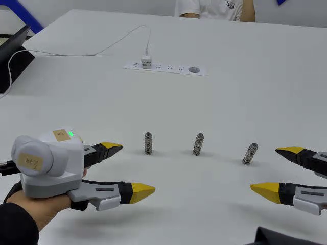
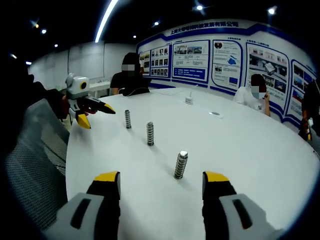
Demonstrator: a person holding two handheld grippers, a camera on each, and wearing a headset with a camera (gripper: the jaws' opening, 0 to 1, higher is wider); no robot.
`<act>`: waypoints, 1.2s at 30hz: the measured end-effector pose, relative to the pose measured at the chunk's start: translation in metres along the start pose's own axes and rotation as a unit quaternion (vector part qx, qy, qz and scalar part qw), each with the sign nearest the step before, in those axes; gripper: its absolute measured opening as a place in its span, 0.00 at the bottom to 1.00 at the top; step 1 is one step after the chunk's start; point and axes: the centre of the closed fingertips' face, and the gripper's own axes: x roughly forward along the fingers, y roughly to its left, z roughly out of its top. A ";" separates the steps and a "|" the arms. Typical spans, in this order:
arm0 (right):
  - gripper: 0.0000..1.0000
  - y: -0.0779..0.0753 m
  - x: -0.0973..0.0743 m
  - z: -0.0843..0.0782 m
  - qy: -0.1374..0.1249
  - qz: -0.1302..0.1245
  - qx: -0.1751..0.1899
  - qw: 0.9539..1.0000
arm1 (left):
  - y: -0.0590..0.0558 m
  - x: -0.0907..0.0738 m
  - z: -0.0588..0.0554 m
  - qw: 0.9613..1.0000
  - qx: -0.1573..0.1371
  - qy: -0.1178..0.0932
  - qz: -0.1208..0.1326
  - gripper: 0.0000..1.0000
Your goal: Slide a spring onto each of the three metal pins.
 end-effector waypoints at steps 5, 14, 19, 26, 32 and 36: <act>0.69 -0.001 0.000 0.000 -0.002 -0.002 0.002 1.000 | 0.000 -0.001 0.000 1.000 -0.002 0.000 0.001 0.76; 0.69 -0.001 0.001 0.000 -0.005 -0.003 0.007 1.000 | -0.001 0.000 0.000 1.000 -0.001 0.001 0.000 0.76; 0.69 -0.002 0.000 0.000 -0.005 -0.005 0.008 1.000 | 0.000 0.000 0.002 1.000 0.000 0.000 0.000 0.76; 0.69 -0.002 0.000 0.002 -0.006 -0.006 0.008 1.000 | -0.001 0.000 0.001 1.000 0.000 0.000 0.000 0.76; 0.69 -0.003 0.000 0.004 -0.010 -0.008 0.009 1.000 | 0.002 -0.001 0.002 1.000 -0.001 -0.002 0.003 0.76; 0.69 -0.003 0.000 0.003 -0.009 -0.007 0.009 1.000 | 0.002 -0.001 0.002 1.000 -0.001 -0.002 0.003 0.76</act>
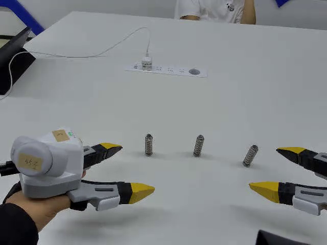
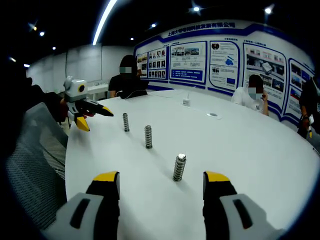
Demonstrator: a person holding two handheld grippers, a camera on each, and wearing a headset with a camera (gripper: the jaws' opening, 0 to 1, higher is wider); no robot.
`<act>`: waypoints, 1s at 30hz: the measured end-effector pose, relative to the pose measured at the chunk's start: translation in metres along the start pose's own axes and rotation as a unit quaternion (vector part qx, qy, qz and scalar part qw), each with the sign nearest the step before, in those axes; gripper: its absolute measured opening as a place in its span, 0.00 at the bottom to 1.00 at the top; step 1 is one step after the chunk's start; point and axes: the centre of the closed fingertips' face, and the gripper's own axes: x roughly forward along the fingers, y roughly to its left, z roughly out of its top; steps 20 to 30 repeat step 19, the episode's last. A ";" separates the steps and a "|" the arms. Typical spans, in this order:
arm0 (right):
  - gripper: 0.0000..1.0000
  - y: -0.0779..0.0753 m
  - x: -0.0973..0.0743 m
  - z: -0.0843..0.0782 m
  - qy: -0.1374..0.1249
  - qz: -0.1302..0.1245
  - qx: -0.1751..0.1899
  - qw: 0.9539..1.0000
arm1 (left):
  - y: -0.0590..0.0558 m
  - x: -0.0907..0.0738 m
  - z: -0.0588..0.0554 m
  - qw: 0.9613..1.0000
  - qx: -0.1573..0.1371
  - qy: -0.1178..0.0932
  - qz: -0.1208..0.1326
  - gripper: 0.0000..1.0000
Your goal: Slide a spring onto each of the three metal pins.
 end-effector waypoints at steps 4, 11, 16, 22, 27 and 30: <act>0.69 -0.001 0.000 0.000 0.000 -0.001 -0.001 1.000 | 0.001 0.000 0.000 1.000 0.000 0.000 0.000 0.76; 0.69 -0.001 0.000 0.000 -0.001 -0.001 0.000 1.000 | 0.003 0.000 0.001 1.000 0.000 -0.001 0.001 0.76; 0.69 0.000 0.001 0.001 -0.002 -0.001 0.000 1.000 | 0.003 0.000 0.000 1.000 0.000 -0.001 0.001 0.75; 0.69 -0.001 0.000 0.002 -0.003 -0.002 0.000 1.000 | 0.004 0.000 0.000 1.000 0.000 -0.001 0.001 0.75; 0.69 -0.001 0.000 0.002 -0.003 -0.002 0.000 1.000 | 0.004 0.000 0.000 1.000 0.000 -0.001 0.001 0.75; 0.69 -0.001 0.000 0.002 -0.003 -0.002 0.000 1.000 | 0.004 0.000 0.000 1.000 0.000 -0.001 0.001 0.75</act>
